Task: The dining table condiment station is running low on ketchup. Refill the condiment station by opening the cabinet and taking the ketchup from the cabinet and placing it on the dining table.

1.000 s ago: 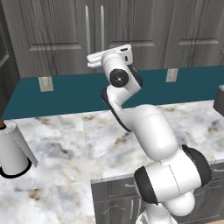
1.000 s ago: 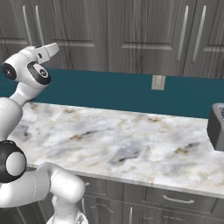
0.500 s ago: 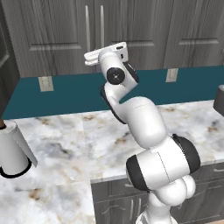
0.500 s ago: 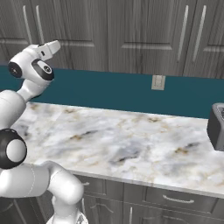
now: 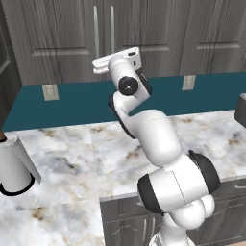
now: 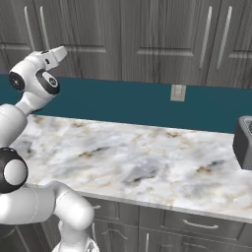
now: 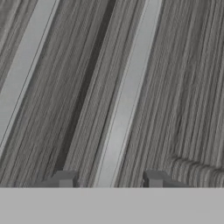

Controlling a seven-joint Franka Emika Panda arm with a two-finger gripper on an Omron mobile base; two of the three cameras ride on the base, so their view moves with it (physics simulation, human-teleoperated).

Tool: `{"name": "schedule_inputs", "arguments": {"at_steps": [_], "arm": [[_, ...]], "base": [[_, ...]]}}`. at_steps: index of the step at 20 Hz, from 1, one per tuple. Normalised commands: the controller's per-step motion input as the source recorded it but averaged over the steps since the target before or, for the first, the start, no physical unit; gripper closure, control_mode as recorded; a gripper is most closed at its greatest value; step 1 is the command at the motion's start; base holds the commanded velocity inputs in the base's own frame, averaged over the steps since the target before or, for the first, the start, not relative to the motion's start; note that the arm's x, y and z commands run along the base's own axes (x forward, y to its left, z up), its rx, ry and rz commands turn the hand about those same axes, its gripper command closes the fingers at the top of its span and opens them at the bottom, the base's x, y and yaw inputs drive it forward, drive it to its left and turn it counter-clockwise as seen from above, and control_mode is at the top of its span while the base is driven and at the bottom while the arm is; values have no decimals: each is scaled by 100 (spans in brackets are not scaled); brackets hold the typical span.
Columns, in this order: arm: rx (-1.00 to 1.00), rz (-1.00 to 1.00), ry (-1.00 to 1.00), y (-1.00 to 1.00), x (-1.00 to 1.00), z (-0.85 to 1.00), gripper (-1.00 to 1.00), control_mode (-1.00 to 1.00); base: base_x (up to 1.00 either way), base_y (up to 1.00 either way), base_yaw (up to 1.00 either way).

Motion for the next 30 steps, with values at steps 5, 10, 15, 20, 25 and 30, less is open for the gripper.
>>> {"name": "schedule_inputs", "arguments": {"at_steps": [5,10,15,20,25,30], "arm": [[0,0,0,-2,-11,0,100,-100],[0,-8,0,-33,-80,4,100,-100],[2,-18,0,-59,-100,11,100,-100],[5,-26,0,-78,-100,18,100,-100],[7,-28,0,-83,-100,24,100,-100],[8,-26,0,-88,-100,27,100,-100]], "base": [[0,0,0],[0,0,0],[0,0,0],[0,0,0],[0,0,0],[0,0,0]]}}
